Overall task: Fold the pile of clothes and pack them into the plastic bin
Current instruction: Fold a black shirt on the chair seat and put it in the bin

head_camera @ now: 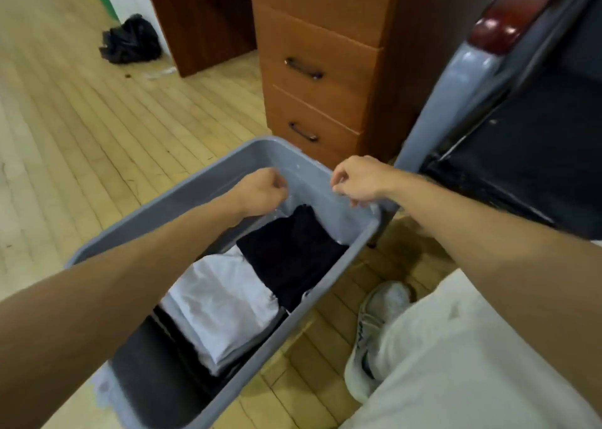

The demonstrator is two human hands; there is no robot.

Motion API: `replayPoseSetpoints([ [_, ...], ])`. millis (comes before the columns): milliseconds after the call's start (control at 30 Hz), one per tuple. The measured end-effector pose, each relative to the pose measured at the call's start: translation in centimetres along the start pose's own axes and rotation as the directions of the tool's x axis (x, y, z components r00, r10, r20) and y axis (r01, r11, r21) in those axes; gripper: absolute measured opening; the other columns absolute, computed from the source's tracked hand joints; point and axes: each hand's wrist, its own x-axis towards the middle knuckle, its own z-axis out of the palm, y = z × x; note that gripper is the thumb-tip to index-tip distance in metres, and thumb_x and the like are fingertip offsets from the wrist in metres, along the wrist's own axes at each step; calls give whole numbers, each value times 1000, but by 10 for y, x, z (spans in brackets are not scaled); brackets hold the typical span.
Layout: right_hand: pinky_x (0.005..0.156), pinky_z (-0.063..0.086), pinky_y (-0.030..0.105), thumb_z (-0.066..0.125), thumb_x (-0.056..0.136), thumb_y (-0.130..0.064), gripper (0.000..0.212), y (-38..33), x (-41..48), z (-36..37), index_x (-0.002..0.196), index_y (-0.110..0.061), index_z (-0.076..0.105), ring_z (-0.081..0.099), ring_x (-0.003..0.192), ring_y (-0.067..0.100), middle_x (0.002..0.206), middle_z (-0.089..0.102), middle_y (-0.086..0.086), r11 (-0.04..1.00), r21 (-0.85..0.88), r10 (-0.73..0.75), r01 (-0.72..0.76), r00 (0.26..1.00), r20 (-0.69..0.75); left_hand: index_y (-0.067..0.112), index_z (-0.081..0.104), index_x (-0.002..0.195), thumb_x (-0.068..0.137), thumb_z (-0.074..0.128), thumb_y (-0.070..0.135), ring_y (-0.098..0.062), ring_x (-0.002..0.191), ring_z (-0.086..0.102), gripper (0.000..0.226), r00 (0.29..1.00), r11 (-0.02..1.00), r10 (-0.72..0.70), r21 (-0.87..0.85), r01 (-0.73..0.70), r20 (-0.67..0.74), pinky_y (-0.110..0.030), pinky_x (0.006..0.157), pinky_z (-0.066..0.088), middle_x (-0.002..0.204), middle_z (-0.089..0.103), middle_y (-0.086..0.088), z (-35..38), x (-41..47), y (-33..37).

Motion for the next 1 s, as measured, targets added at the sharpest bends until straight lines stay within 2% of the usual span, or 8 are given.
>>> replayPoseSetpoints([
  [100,68,54,30,53,96,-19,14,30,-34,-51,99,-18,66,66,82,19,97,67,3,998,-12,61,-64,989,-137,10,63,100,94,49,17,-27,96,65,17,995,989,105,-108,-104,3,-41,82,52,99,69,-12,2,20,62],
  [233,69,60,36,51,93,-17,16,90,-97,-105,92,-17,67,69,74,22,86,70,7,973,48,231,-227,928,-292,16,63,104,97,50,17,-18,96,63,15,945,939,326,-123,-320,30,-28,82,49,98,67,-2,12,34,156],
  [333,70,61,37,46,91,-14,21,141,-150,-130,90,-17,67,69,74,23,81,69,8,921,114,388,-373,853,-348,16,63,97,96,50,15,-20,94,63,14,890,890,452,-107,-444,65,-33,87,49,95,66,-3,35,38,227],
  [433,74,60,39,46,90,-15,20,188,-203,-140,89,-19,67,69,74,24,76,69,6,855,197,518,-480,759,-394,22,59,86,96,49,16,-23,95,64,16,839,854,520,-104,-509,162,-35,86,51,89,64,0,67,37,293],
  [567,74,60,40,46,89,-13,22,249,-264,-142,94,-17,67,67,74,25,79,67,6,757,276,650,-592,644,-403,27,60,95,95,51,24,-16,97,62,10,728,771,615,-35,-636,303,-32,86,51,95,64,7,110,29,363],
  [667,75,58,39,48,91,-15,19,290,-304,-137,100,-14,65,65,79,26,90,66,7,678,320,731,-662,563,-385,28,62,99,94,52,26,-11,98,61,11,656,728,635,-32,-685,407,-25,81,47,96,62,11,141,22,406],
  [833,86,54,41,49,93,-17,23,346,-367,-125,111,-10,61,60,96,28,111,61,10,513,425,854,-746,392,-342,25,61,104,94,52,22,-10,97,59,14,515,664,635,-65,-745,576,-26,87,47,97,62,11,196,1,469],
  [1000,76,49,36,50,90,-16,26,397,-419,-110,115,-8,56,57,100,31,114,59,12,364,511,912,-779,188,-364,21,62,110,97,49,18,-12,103,59,18,390,618,631,-130,-776,671,-32,95,48,103,62,7,263,-20,529],
])
